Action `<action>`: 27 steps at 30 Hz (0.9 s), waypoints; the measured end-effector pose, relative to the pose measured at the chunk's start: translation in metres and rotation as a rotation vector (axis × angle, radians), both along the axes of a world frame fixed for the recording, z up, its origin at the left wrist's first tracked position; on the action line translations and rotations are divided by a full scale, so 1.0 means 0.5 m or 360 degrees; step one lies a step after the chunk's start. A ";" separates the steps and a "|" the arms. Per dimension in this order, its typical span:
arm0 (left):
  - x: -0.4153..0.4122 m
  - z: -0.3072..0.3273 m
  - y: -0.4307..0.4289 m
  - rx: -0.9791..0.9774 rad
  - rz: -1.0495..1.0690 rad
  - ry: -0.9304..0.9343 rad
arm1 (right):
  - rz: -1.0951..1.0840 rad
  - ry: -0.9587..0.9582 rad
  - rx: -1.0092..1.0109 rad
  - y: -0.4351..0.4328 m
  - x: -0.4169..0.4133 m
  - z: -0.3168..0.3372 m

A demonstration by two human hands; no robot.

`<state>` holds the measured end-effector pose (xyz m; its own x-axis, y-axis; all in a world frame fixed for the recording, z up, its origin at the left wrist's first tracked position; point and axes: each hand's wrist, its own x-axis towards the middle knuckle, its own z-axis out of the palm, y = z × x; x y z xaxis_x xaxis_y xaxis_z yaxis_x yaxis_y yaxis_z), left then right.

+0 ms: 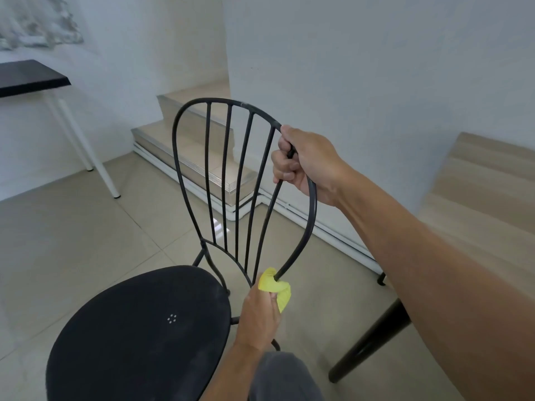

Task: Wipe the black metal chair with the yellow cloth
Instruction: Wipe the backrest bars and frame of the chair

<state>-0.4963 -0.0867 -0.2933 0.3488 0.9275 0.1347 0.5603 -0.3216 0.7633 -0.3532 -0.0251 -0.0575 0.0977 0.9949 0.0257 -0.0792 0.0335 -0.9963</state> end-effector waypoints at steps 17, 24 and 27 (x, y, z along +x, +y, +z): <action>-0.029 -0.007 -0.018 -0.0244 -0.0060 0.0033 | -0.0146 -0.0065 0.0028 -0.012 -0.015 0.005; -0.003 0.123 -0.020 0.0123 -0.0208 0.0041 | -0.0106 -0.0119 0.0051 -0.015 -0.012 0.007; 0.016 0.185 -0.019 0.0290 -0.0314 0.0007 | -0.0092 -0.0151 0.0056 -0.020 -0.012 0.010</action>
